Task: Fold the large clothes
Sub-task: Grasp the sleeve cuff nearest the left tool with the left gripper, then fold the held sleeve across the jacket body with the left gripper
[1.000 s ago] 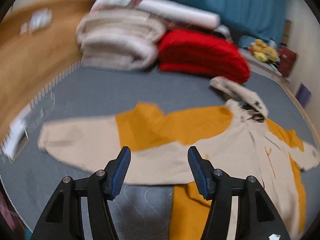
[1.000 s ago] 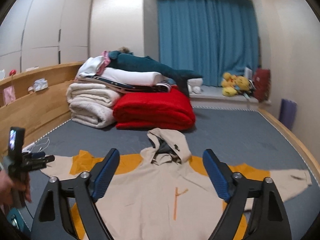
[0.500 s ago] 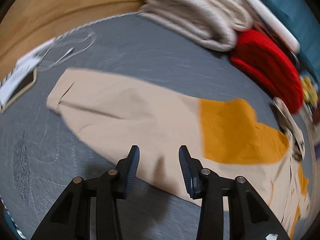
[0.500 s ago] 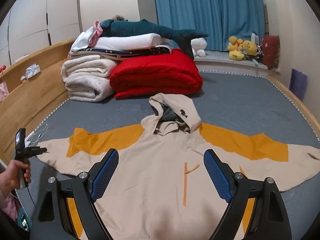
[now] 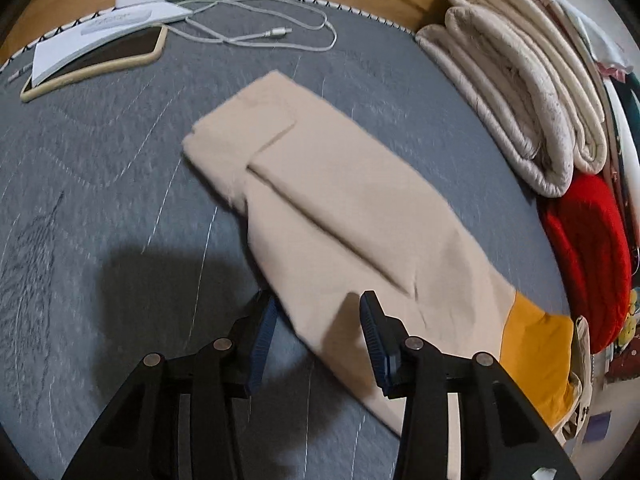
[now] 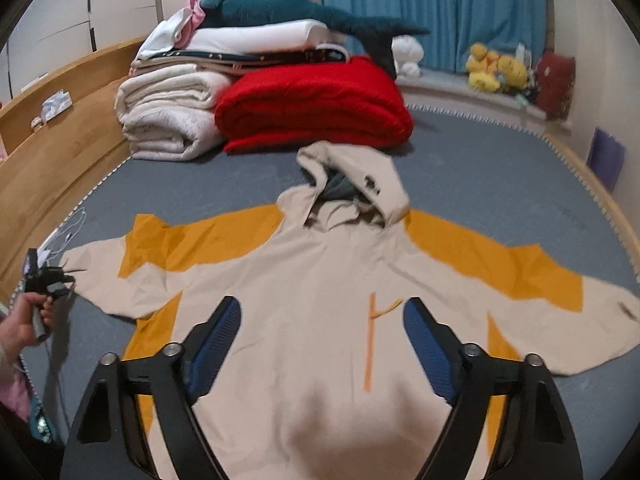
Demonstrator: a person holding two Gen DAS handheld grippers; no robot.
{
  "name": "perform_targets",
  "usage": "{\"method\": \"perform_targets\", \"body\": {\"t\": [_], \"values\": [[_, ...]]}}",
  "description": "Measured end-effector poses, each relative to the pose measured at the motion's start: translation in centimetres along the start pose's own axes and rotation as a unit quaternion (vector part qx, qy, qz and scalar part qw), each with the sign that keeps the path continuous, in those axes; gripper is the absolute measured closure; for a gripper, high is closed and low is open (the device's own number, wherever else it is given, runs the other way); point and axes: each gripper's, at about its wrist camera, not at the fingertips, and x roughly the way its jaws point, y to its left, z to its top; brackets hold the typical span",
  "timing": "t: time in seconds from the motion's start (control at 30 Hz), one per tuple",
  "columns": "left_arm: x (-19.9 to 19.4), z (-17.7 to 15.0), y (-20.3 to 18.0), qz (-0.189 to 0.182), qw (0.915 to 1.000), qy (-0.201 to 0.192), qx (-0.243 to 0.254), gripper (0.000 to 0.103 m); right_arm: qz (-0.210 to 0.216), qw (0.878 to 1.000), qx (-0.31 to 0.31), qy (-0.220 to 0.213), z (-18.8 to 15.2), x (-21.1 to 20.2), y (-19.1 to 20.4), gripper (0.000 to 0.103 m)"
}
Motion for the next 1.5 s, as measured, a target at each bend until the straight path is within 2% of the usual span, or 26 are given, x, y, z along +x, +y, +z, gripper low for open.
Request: {"method": "perform_targets", "body": {"t": [0.1, 0.13, 0.2, 0.27, 0.33, 0.43, 0.57, 0.67, 0.77, 0.87, 0.93, 1.0, 1.1, 1.17, 1.37, 1.43, 1.47, 1.5], "values": [[0.3, 0.8, -0.1, -0.001, 0.9999, -0.010, 0.004, 0.076, 0.003, 1.000, 0.015, 0.010, -0.2, 0.7, -0.3, 0.026], [0.4, 0.9, 0.1, 0.002, 0.9999, -0.012, 0.005, 0.093, 0.002, 1.000, 0.018, 0.013, -0.3, 0.9, -0.4, 0.026], [0.0, 1.2, 0.2, -0.002, 0.9998, -0.017, -0.002, 0.098, 0.002, 1.000, 0.022, 0.016, -0.3, 1.4, -0.5, 0.028], [-1.2, 1.4, -0.6, 0.004, 0.9994, -0.033, 0.007, 0.100, 0.004, 1.000, 0.023, 0.018, -0.3, 1.5, -0.7, 0.036], [-3.5, 1.8, -3.0, 0.009, 0.9973, -0.062, 0.040, 0.102, -0.002, 1.000, 0.022, 0.014, -0.2, 1.4, -0.7, 0.053], [-7.7, 1.9, -7.6, -0.008, 0.9918, -0.100, 0.078, 0.102, 0.006, 1.000, 0.020, 0.014, 0.0, 1.3, -0.7, 0.074], [-14.3, -0.3, -14.9, -0.041, 0.9818, -0.138, 0.124, 0.102, 0.003, 1.000, 0.020, -0.008, 0.5, -0.2, -0.8, 0.075], [-17.9, -3.7, -18.7, -0.068, 0.9745, -0.143, 0.159, 0.102, -0.005, 0.999, 0.029, -0.026, 1.2, -1.6, -1.3, 0.075], [-20.8, -8.8, -23.1, -0.101, 0.9671, -0.128, 0.195, 0.103, -0.019, 0.999, 0.037, -0.033, 1.7, -2.6, -2.0, 0.074], [-21.8, -13.1, -26.3, -0.125, 0.9591, -0.110, 0.228, 0.103, -0.023, 0.998, 0.054, -0.027, 1.8, -3.2, -3.3, 0.070], [-21.4, -16.5, -29.0, -0.146, 0.9500, -0.090, 0.261, 0.103, -0.016, 0.997, 0.068, -0.015, 1.7, -3.3, -4.3, 0.059], [-20.0, -19.6, -31.3, -0.166, 0.9414, -0.067, 0.286, 0.103, -0.011, 0.997, 0.076, -0.008, 1.4, -3.4, -4.9, 0.055], [-17.6, -22.8, -33.7, -0.184, 0.9360, -0.016, 0.299, 0.103, -0.008, 0.997, 0.077, 0.007, 0.9, -3.4, -5.7, 0.048], [-16.0, -25.4, -36.1, -0.190, 0.9246, 0.009, 0.330, 0.103, -0.007, 0.997, 0.071, 0.013, 0.5, -3.2, -5.7, 0.047], [-13.0, -31.4, -39.1, -0.199, 0.8887, 0.084, 0.404, 0.103, -0.008, 0.997, 0.070, 0.033, 0.1, -1.7, -5.6, 0.047], [-12.7, -33.0, -38.9, -0.205, 0.8859, 0.100, 0.404, 0.103, -0.003, 0.997, 0.071, 0.040, 0.0, -1.0, -5.3, 0.050], [-12.6, -33.7, -38.9, -0.211, 0.8843, 0.110, 0.402, 0.103, -0.001, 0.997, 0.071, 0.043, 0.0, -0.7, -5.1, 0.056], [-12.5, -34.0, -38.9, -0.216, 0.8816, 0.120, 0.402, 0.103, 0.001, 0.996, 0.070, 0.046, -0.1, -0.3, -4.8, 0.076]]}}
